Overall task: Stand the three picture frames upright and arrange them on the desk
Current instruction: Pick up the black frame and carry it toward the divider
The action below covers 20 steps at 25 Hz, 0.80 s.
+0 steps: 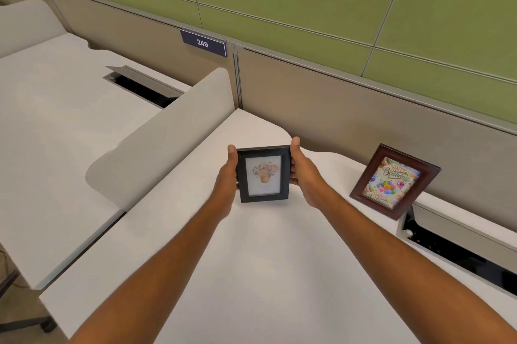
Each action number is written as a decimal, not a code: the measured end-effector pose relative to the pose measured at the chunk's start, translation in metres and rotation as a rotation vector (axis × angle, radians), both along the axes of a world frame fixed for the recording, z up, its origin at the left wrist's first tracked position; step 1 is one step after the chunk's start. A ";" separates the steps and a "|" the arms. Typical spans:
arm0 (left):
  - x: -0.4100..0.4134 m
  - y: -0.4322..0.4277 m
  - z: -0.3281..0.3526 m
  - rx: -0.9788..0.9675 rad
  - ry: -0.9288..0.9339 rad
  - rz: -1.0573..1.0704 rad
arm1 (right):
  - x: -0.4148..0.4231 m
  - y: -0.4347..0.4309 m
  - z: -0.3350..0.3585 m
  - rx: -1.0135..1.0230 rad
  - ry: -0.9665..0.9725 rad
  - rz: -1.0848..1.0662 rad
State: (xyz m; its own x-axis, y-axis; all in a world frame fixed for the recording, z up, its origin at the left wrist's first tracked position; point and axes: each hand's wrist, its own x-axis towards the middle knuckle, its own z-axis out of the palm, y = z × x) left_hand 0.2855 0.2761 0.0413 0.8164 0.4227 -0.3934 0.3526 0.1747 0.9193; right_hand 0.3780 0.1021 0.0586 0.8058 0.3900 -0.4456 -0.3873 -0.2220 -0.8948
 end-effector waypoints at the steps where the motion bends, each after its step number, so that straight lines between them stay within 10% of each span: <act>1: 0.014 0.011 0.000 0.006 -0.007 0.008 | 0.014 0.011 -0.001 0.018 -0.003 -0.002; 20: 0.195 0.149 -0.035 0.026 -0.069 0.141 | 0.200 0.159 -0.044 0.089 -0.027 0.039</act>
